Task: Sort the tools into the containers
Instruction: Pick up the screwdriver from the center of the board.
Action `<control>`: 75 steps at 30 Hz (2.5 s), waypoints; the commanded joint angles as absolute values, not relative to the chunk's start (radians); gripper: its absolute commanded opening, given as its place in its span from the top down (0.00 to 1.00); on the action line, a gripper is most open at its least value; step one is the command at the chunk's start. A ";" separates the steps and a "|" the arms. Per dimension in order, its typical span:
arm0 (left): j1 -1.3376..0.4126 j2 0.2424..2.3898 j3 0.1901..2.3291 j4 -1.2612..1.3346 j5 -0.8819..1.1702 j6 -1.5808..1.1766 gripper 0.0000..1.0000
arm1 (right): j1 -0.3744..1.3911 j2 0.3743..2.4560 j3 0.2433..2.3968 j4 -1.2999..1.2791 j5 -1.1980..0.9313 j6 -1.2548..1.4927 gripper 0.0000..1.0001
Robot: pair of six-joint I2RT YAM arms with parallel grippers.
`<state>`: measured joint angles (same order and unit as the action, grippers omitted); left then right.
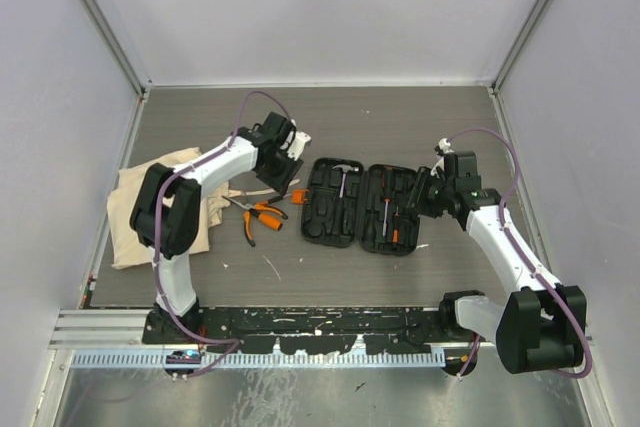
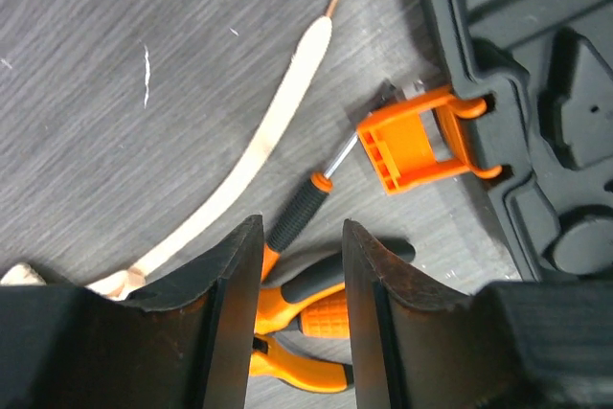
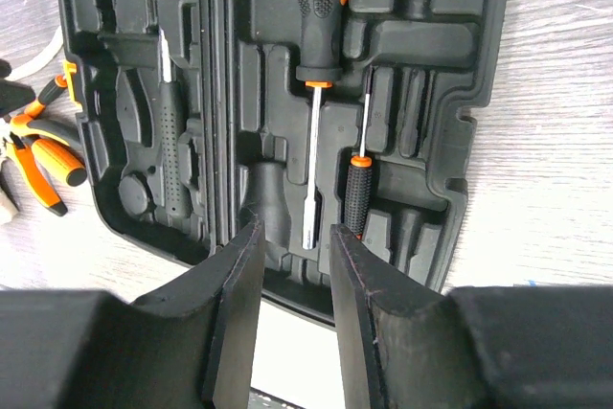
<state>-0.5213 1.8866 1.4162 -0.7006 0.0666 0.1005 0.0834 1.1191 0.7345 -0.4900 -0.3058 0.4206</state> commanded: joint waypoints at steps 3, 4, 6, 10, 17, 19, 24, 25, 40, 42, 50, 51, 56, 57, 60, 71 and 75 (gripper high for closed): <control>-0.513 1.950 1.482 -0.723 0.068 0.160 0.62 | 0.089 1.120 0.750 -0.448 -0.342 0.402 0.61; -0.512 1.953 1.480 -0.721 0.072 0.163 0.62 | 0.089 1.120 0.752 -0.447 -0.343 0.402 0.61; -0.510 1.962 1.476 -0.723 0.084 0.168 0.62 | 0.089 1.122 0.750 -0.445 -0.342 0.402 0.61; -0.508 1.984 1.483 -0.735 0.085 0.177 0.64 | 0.089 1.123 0.749 -0.443 -0.347 0.402 0.61; -0.506 2.024 1.483 -0.761 0.070 0.195 0.66 | 0.088 1.130 0.751 -0.443 -0.356 0.401 0.61; -0.507 2.032 1.479 -0.762 0.069 0.199 0.67 | 0.089 1.133 0.753 -0.442 -0.359 0.400 0.61; -0.507 2.043 1.481 -0.765 0.052 0.200 0.74 | 0.089 1.139 0.758 -0.446 -0.362 0.393 0.61; -0.505 2.045 1.485 -0.768 0.043 0.198 0.76 | 0.089 1.138 0.758 -0.447 -0.361 0.393 0.61; -0.484 1.947 1.580 -0.681 0.021 0.106 0.99 | 0.089 1.122 0.758 -0.448 -0.354 0.404 0.61; -0.483 1.925 1.589 -0.663 0.031 0.081 0.99 | 0.088 1.111 0.758 -0.449 -0.345 0.410 0.61; -0.483 1.772 1.586 -0.589 0.131 -0.048 0.99 | 0.089 1.056 0.747 -0.403 -0.337 0.450 0.57; -0.484 1.750 1.581 -0.582 0.154 -0.075 1.00 | 0.089 1.048 0.742 -0.385 -0.352 0.458 0.56; -0.488 1.644 1.518 -0.451 0.263 -0.270 1.00 | 0.089 1.009 0.717 -0.234 -0.487 0.534 0.52; -0.491 1.626 1.498 -0.426 0.273 -0.310 1.00 | 0.092 0.997 0.701 -0.181 -0.519 0.561 0.50; -0.510 1.571 1.447 -0.324 0.314 -0.429 1.00 | 0.149 0.956 0.684 -0.040 -0.538 0.631 0.44; -0.643 1.511 1.393 -0.092 0.419 -0.652 1.00 | 0.475 0.964 0.716 0.278 -0.293 0.606 0.35; -0.662 1.496 1.368 -0.050 0.433 -0.679 1.00 | 0.509 1.012 0.744 0.267 -0.285 0.587 0.37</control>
